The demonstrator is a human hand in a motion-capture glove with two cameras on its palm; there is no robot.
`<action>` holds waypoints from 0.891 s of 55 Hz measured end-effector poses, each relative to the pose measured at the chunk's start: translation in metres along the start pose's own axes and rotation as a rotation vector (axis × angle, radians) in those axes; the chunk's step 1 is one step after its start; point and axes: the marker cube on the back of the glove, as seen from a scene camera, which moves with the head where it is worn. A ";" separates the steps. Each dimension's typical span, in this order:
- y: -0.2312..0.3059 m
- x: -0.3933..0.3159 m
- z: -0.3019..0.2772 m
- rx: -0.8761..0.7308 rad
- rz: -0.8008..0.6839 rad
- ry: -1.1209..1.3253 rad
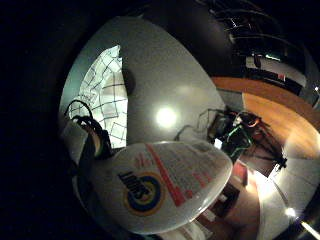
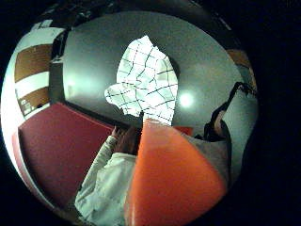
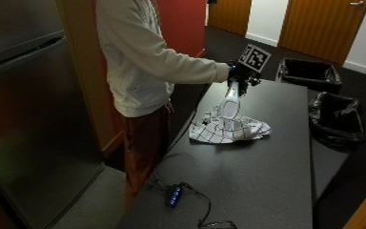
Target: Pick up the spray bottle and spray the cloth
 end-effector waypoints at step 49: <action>-0.012 -0.039 -0.001 -0.039 0.038 0.011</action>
